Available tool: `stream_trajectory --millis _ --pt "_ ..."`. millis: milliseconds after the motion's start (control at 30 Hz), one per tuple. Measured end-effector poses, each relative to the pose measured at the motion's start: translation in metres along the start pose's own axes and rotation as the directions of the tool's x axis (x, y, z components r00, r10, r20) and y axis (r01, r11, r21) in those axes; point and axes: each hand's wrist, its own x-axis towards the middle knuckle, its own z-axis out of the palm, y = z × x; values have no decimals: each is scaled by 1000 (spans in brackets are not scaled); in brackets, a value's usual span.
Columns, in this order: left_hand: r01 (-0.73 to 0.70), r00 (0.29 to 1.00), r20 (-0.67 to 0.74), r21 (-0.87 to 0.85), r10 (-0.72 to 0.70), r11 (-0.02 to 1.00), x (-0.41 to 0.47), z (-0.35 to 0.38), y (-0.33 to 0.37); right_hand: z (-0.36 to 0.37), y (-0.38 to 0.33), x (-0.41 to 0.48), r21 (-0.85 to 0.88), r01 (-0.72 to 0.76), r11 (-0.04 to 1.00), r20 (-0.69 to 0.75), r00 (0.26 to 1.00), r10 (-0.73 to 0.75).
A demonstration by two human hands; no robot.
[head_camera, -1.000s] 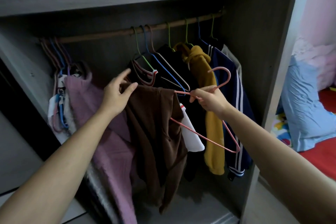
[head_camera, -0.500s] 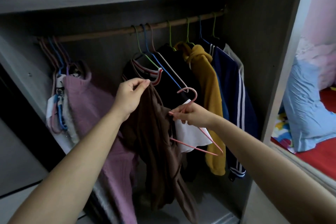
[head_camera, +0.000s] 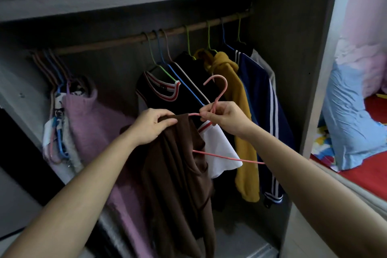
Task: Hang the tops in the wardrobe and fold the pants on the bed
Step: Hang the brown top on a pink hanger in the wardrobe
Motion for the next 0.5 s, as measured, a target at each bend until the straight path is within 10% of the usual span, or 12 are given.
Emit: stream_trajectory --millis 200,500 --pt "15 997 -67 -166 -27 986 0 8 -11 -19 16 -7 -292 -55 955 -44 998 44" --pt "-87 993 -85 -19 85 996 20 37 14 18 14 -4 -247 -36 968 -50 998 24"
